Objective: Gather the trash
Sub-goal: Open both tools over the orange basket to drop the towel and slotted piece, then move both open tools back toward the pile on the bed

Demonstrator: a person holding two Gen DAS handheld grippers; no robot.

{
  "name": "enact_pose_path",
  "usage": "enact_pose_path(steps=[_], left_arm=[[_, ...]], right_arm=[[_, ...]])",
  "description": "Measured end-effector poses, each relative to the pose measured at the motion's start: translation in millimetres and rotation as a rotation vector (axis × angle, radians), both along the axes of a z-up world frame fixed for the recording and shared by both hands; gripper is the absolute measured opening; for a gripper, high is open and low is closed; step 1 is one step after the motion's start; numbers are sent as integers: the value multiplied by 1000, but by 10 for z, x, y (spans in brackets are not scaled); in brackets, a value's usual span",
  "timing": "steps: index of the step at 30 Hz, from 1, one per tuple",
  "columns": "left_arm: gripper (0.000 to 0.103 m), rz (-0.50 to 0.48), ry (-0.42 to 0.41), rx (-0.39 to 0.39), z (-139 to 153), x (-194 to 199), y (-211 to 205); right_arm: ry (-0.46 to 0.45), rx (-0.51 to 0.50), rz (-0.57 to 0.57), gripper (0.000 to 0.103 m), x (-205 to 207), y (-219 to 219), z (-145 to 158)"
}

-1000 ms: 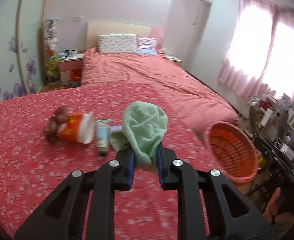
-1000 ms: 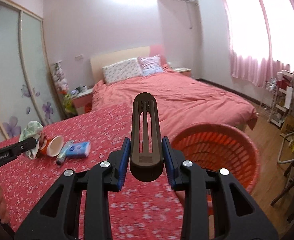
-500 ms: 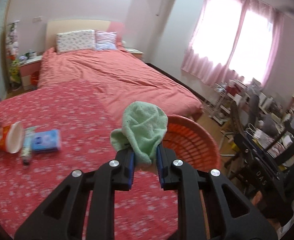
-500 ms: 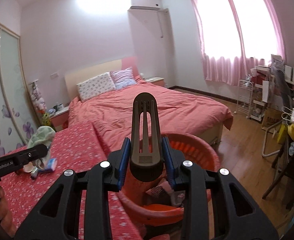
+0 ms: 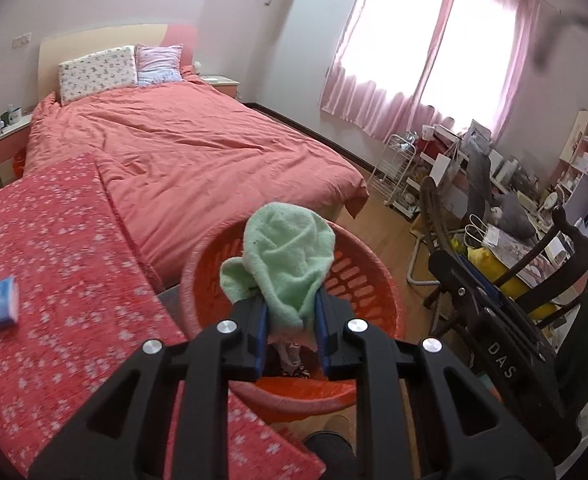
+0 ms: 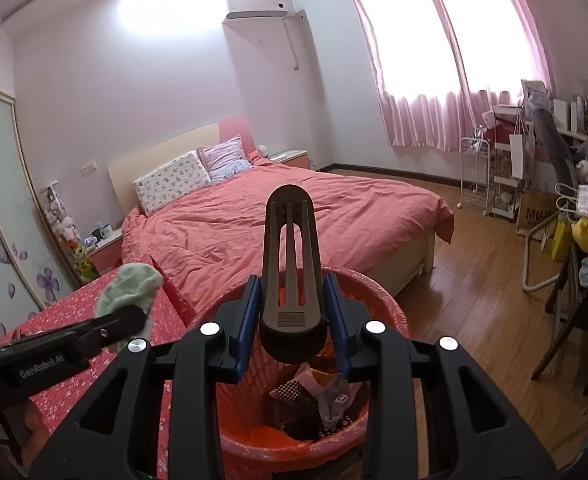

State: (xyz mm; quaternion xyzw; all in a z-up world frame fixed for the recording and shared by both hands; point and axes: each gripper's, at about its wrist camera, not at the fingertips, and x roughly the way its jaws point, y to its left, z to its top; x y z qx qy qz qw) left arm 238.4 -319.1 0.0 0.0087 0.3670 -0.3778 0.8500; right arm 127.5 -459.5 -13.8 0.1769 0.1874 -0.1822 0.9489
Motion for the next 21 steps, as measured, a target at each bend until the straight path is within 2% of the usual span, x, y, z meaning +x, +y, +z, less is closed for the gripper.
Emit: enact_pose_path(steps=[7,9,11,13,15,16,21], left_arm=[[22,-8,33,43,-237,126,-289],[28,1,42,57,-306,156,-326],[44,15,52,68,-357,201,-297],[48,40,61,80,-410,251,-251],[50,54,66,87,-428,275,-169],[53,64,67,87,-438,292,-133],[55,100,84,90,-445,381,38]], right_arm=[[-1,58,14,33,48,-131,-76],[3,85,21,33,84,-180,-100],[12,113,34,34,137,-217,-140],[24,126,44,34,166,-228,-174],[39,129,47,47,177,-216,-198],[43,127,46,49,176,-207,-198],[60,115,38,51,145,-131,-185]])
